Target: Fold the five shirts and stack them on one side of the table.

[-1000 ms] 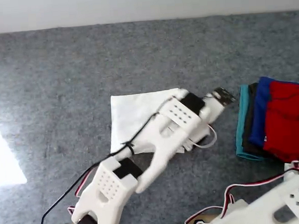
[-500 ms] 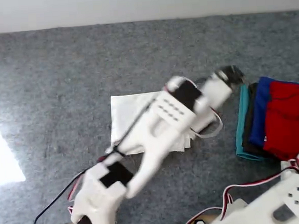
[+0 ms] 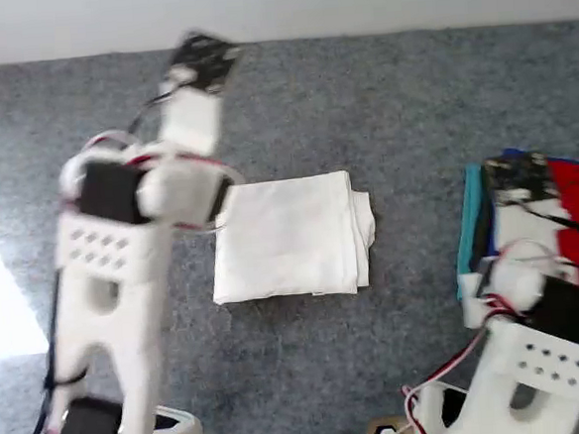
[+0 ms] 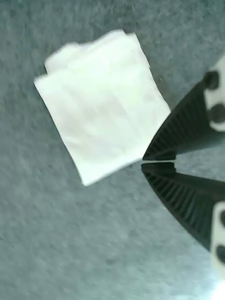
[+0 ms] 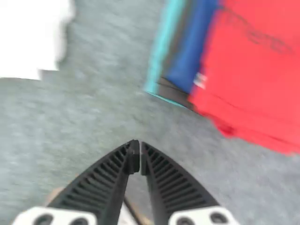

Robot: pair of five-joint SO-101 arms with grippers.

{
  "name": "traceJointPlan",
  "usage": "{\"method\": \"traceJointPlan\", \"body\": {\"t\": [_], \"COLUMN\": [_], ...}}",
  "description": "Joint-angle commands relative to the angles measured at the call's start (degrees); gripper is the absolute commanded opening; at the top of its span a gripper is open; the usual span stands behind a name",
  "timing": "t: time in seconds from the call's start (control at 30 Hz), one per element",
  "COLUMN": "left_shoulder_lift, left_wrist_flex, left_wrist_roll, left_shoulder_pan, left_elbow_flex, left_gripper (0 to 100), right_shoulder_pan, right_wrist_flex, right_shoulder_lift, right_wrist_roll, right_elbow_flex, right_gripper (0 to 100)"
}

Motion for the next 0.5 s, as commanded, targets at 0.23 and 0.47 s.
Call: {"method": "traceJointPlan", "body": {"t": [0.23, 0.47], "left_shoulder_lift": [-15.5, -16.7], "left_wrist_flex": [0.6, 0.1], "left_wrist_roll": [0.3, 0.0], "left_shoulder_pan": [-12.8, -29.8], "left_elbow_flex": [10.5, 15.6], "left_gripper": [2, 2], "right_shoulder_pan": [-31.3, -34.9], "right_wrist_flex": [-13.6, -21.0], "right_shoulder_lift": [14.7, 36.6], "right_wrist_roll": [-23.7, -35.5], "right_elbow_flex": [-0.8, -12.9], "right_gripper": [25.6, 25.8]}}
